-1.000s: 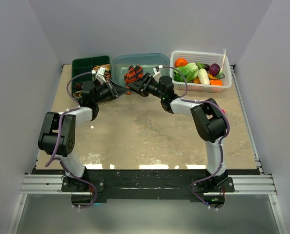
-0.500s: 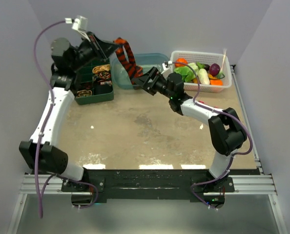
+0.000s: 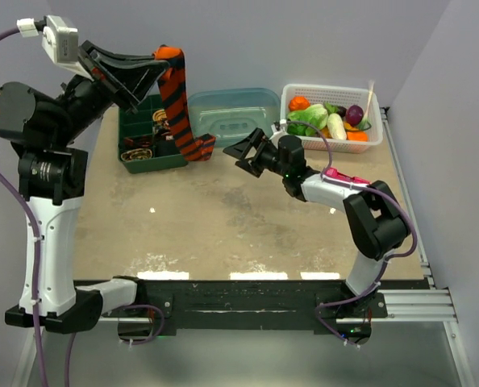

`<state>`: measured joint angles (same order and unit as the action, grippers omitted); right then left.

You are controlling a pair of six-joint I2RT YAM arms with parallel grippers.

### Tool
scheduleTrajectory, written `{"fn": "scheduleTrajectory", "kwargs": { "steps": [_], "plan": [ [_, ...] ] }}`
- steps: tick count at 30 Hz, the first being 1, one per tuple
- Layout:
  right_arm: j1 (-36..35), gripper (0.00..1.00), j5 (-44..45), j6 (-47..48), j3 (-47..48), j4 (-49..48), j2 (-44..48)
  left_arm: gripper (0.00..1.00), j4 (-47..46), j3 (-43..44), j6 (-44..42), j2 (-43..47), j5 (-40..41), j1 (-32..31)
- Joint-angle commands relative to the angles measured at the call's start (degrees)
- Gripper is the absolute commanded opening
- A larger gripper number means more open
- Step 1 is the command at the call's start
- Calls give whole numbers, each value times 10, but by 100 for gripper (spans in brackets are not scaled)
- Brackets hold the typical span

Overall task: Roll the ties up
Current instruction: Flatten out the tie at the center of the board.

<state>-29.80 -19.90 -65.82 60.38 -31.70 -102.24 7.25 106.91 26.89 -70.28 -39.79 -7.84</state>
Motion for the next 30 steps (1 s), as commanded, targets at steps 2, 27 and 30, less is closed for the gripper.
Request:
{"fn": "scheduleTrajectory", "kwargs": {
  "steps": [2,27,30],
  "plan": [
    [-3,96,-30,-84,19,-87,-32,0,33,-48,-16,42,-23,2],
    [-191,92,205,402,345,464,-219,0,100,-298,-40,223,2,2],
    [-205,84,228,419,350,457,-221,0,105,-319,-37,240,1,2]
  ]
}}
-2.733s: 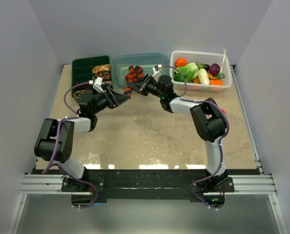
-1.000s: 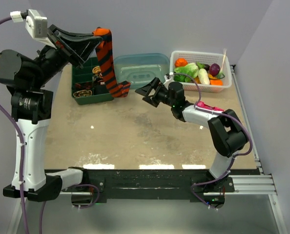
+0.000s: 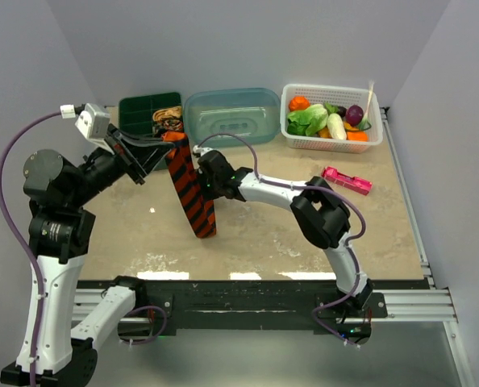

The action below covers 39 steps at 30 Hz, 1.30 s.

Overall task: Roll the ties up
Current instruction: Flatten out the tie at the center of the board.

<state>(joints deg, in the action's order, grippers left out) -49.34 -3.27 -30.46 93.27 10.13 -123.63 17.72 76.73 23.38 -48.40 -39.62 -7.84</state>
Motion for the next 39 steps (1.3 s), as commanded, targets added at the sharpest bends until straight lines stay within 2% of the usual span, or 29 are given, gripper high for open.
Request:
{"fn": "scheduleTrajectory", "kwargs": {
  "steps": [1,3,7,8,10,11,15,17,21,24,28,30,32,35,39],
  "plan": [
    [-18,80,67,77,20,34,-5,0,3,-19,-3,24,-1,2],
    [-23,71,73,86,20,24,-8,0,12,-25,-5,32,1,2],
    [-27,45,77,95,35,50,-37,0,22,-35,-11,36,1,2],
    [-26,34,80,92,33,59,-41,0,23,-37,-11,36,1,3],
    [-24,30,96,86,30,68,-53,0,21,-46,-11,39,0,2],
    [-23,22,100,84,31,85,-59,0,18,-49,-11,39,2,2],
    [12,11,96,58,31,132,-84,0,8,-66,-10,43,2,2],
    [35,10,74,44,10,140,-81,0,0,-73,-9,44,0,2],
    [121,6,62,33,-41,171,-51,0,-17,-98,-5,42,-10,2],
    [187,5,58,34,-106,191,3,0,-39,-121,-1,41,-14,2],
    [267,3,65,21,-234,218,114,0,-60,-146,-4,31,-16,2],
    [289,3,77,18,-265,224,189,0,-62,-156,-16,26,-6,2],
    [290,4,101,16,-273,236,253,0,-60,-167,-30,16,-2,2],
    [276,6,84,29,-240,241,285,0,-51,-179,-48,4,0,2],
    [203,6,104,66,-150,268,235,0,-20,-183,-77,-10,8,2]
  ]
}}
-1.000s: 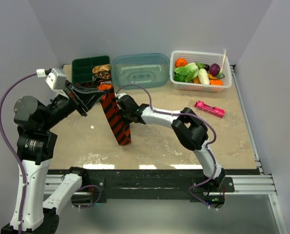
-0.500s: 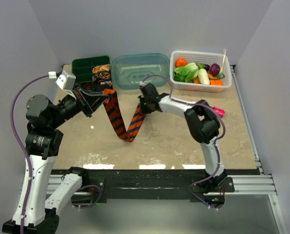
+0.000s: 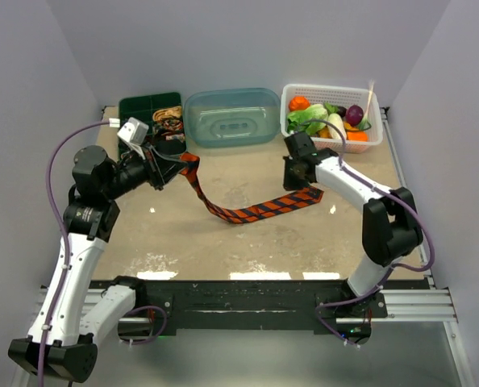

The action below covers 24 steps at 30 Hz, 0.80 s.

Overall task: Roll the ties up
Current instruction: Flatten out the tie at the center of the board.

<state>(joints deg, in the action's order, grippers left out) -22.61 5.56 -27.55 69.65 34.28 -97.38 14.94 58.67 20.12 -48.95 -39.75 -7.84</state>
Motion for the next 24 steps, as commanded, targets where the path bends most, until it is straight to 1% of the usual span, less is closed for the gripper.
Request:
{"fn": "scheduleTrajectory", "kwargs": {
  "steps": [1,2,3,6,8,10,12,15,19,24],
  "plan": [
    [-77,7,15,43,97,32,-41,0,23,-3,-50,-5,20,2],
    [-99,7,13,49,104,30,-57,0,29,-5,-61,-5,27,2],
    [-108,6,15,49,116,30,-82,0,34,-6,-65,-5,34,2],
    [-134,6,-7,47,117,11,-114,0,47,-14,-73,-1,52,2],
    [-144,5,-23,47,114,-4,-139,0,51,-21,-76,1,62,2],
    [-146,3,-29,43,112,-4,-155,0,59,-24,-79,0,70,2],
    [-146,0,-27,43,105,1,-156,0,62,-27,-81,-1,75,2],
    [-145,0,-6,41,95,36,-159,0,65,-35,-83,-4,78,2],
    [-125,0,9,30,60,58,-152,0,60,-45,-85,-17,73,2],
    [-45,0,23,23,-18,61,-93,0,53,-56,-88,-35,60,2]
  ]
}}
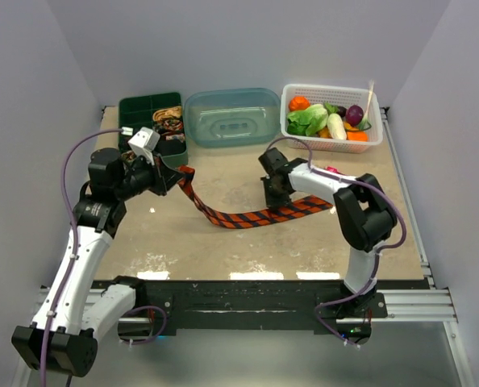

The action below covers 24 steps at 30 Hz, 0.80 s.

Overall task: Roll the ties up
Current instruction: Flatten out the tie at the center of the board.

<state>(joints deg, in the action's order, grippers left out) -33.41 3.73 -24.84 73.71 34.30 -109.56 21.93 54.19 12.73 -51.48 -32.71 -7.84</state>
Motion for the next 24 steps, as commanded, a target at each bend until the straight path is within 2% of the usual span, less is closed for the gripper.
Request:
{"fn": "scheduleTrajectory", "kwargs": {
  "steps": [1,8,15,19,24],
  "plan": [
    [85,0,49,-2,-66,65,39,0,-18,-15,-13,-12,-13,2],
    [138,0,128,7,-66,88,94,0,-30,-37,-9,-42,-43,2],
    [121,0,115,28,-3,88,115,0,26,-43,-17,-76,-22,1],
    [69,0,102,44,34,92,103,0,44,-47,-17,-106,3,0],
    [-16,0,91,50,91,105,20,0,66,-36,-18,-149,22,0]
  ]
}}
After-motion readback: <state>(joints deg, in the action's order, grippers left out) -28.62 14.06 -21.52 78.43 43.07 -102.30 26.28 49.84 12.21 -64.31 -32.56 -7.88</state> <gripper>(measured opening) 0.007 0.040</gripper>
